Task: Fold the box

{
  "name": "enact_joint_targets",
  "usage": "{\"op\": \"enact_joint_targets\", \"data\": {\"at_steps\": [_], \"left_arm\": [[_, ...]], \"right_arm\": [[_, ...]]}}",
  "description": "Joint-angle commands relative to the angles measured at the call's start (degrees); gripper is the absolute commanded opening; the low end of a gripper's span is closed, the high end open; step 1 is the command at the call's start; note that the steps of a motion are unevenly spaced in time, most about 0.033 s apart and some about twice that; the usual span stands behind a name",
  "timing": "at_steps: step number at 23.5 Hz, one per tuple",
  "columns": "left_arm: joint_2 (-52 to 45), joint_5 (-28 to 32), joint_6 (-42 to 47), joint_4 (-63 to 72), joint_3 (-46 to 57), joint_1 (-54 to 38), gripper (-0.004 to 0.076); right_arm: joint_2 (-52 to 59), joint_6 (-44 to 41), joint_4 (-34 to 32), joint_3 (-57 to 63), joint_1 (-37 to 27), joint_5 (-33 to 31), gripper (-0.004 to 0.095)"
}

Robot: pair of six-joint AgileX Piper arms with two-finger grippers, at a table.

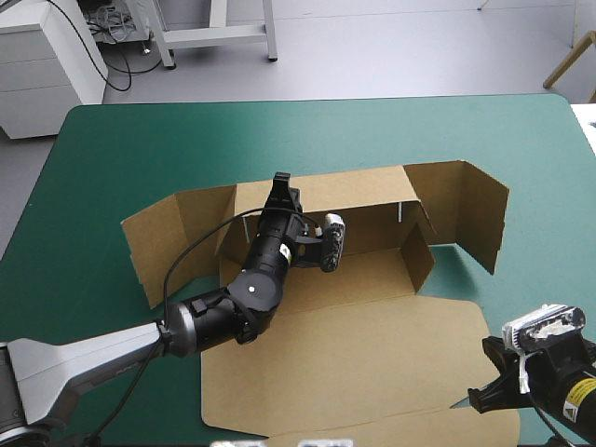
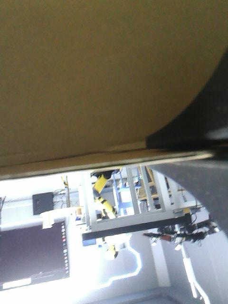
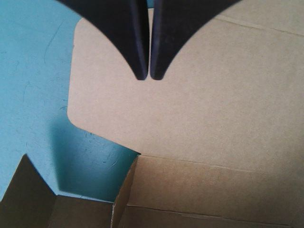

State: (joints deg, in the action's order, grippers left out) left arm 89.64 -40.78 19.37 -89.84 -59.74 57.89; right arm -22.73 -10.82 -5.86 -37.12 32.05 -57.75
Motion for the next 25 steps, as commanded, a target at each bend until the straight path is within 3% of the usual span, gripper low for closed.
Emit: {"op": "enact_joint_targets", "data": {"at_steps": [1,9,23,25], "left_arm": [[-3.83,-0.59,2.25,-8.5,2.35,0.48,-0.001],[-5.76,-5.06,8.86,-14.13,5.98,4.36,-0.001],[-5.92,-7.69,8.71,-14.13,5.98,5.54,-0.001],[-5.92,-7.69,8.71,-14.13,5.98,5.54,-0.001]], "right_arm": [[-0.53,0.16,-0.91,-1.31,-0.34,3.45,-0.0004],[-0.53,0.0,-0.91,-1.31,-0.34,3.45,-0.0004],[-0.53,-0.3,-1.02,-1.31,-0.34,3.45,-0.0001],[-0.53,-0.3,-1.03,-1.31,-0.34,3.5,0.0041]]}}
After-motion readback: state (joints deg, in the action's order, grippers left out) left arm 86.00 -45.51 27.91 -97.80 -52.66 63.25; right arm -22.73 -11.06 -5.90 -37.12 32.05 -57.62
